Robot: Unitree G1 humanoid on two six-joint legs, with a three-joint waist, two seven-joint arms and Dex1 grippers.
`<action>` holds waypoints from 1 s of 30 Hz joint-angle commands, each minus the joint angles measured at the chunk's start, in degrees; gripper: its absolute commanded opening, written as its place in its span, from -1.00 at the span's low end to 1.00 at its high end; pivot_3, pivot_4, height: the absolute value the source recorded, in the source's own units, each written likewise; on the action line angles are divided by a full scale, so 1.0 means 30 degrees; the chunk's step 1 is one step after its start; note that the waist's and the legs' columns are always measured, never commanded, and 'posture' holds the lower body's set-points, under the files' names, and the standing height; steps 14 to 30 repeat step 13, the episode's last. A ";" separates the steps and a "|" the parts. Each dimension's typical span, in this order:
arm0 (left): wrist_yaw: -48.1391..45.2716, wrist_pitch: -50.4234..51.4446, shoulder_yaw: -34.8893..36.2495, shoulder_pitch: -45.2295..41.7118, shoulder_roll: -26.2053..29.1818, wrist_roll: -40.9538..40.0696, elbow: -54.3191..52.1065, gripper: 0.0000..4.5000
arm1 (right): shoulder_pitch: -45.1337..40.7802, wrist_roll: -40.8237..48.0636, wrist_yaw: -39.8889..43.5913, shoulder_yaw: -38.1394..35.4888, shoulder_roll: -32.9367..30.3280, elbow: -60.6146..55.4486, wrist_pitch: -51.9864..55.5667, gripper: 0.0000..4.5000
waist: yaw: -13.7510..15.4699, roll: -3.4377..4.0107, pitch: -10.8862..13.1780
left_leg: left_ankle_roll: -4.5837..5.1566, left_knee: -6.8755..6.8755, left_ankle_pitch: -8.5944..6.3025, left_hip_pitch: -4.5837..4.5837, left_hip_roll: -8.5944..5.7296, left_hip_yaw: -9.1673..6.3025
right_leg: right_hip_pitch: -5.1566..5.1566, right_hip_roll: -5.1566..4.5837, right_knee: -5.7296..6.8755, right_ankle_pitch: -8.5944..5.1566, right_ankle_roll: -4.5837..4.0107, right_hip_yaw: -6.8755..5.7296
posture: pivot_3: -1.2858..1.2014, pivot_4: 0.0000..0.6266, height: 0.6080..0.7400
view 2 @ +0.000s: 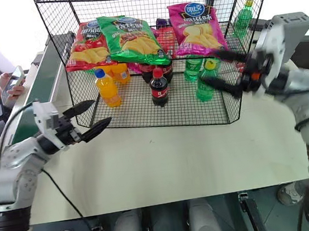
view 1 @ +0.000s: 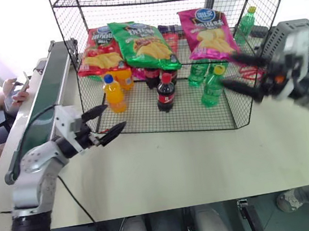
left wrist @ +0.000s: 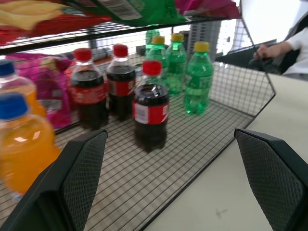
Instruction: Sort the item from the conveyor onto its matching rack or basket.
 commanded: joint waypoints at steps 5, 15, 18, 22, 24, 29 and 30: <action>-0.0005 0.1180 0.2309 0.1567 0.1413 -0.1240 -0.1300 1.00 | 0.1957 0.0023 0.0222 0.0050 0.0391 -0.2888 0.0276 0.92 | -0.0061 -0.0004 0.0001 | 0.0000 0.0003 -0.0001 0.0015 0.0005 0.0002 | -0.0002 0.0011 0.0000 -0.0003 -0.0004 0.0006 | 0.03 -0.52 1.00; 0.0007 0.1115 0.2286 0.2388 0.2156 -0.0305 -0.1021 1.00 | 0.1947 -0.1435 0.0709 0.0282 0.0732 -0.1948 -0.0638 0.92 | -0.0018 -0.0004 0.0001 | 0.0000 0.0002 -0.0002 0.0005 -0.0004 0.0001 | -0.0001 0.0011 -0.0004 -0.0004 -0.0003 0.0008 | 0.03 -0.52 1.00; 0.0007 0.1115 0.2286 0.2388 0.2156 -0.0305 -0.1021 1.00 | 0.1947 -0.1435 0.0709 0.0282 0.0732 -0.1948 -0.0638 0.92 | -0.0018 -0.0004 0.0001 | 0.0000 0.0002 -0.0002 0.0005 -0.0004 0.0001 | -0.0001 0.0011 -0.0004 -0.0004 -0.0003 0.0008 | 0.03 -0.52 1.00; 0.0007 0.1115 0.2286 0.2388 0.2156 -0.0305 -0.1021 1.00 | 0.1947 -0.1435 0.0709 0.0282 0.0732 -0.1948 -0.0638 0.92 | -0.0018 -0.0004 0.0001 | 0.0000 0.0002 -0.0002 0.0005 -0.0004 0.0001 | -0.0001 0.0011 -0.0004 -0.0004 -0.0003 0.0008 | 0.03 -0.52 1.00; 0.0007 0.1115 0.2286 0.2388 0.2156 -0.0305 -0.1021 1.00 | 0.1947 -0.1435 0.0709 0.0282 0.0732 -0.1948 -0.0638 0.92 | -0.0018 -0.0004 0.0001 | 0.0000 0.0002 -0.0002 0.0005 -0.0004 0.0001 | -0.0001 0.0011 -0.0004 -0.0004 -0.0003 0.0008 | 0.03 -0.52 1.00; 0.0007 0.1115 0.2286 0.2388 0.2156 -0.0305 -0.1021 1.00 | 0.1947 -0.1435 0.0709 0.0282 0.0732 -0.1948 -0.0638 0.92 | -0.0018 -0.0004 0.0001 | 0.0000 0.0002 -0.0002 0.0005 -0.0004 0.0001 | -0.0001 0.0011 -0.0004 -0.0004 -0.0003 0.0008 | 0.03 -0.52 1.00; 0.0007 0.1115 0.2286 0.2388 0.2156 -0.0305 -0.1021 1.00 | 0.1947 -0.1435 0.0709 0.0282 0.0732 -0.1948 -0.0638 0.92 | -0.0018 -0.0004 0.0001 | 0.0000 0.0002 -0.0002 0.0005 -0.0004 0.0001 | -0.0001 0.0011 -0.0004 -0.0004 -0.0003 0.0008 | 0.03 -0.52 1.00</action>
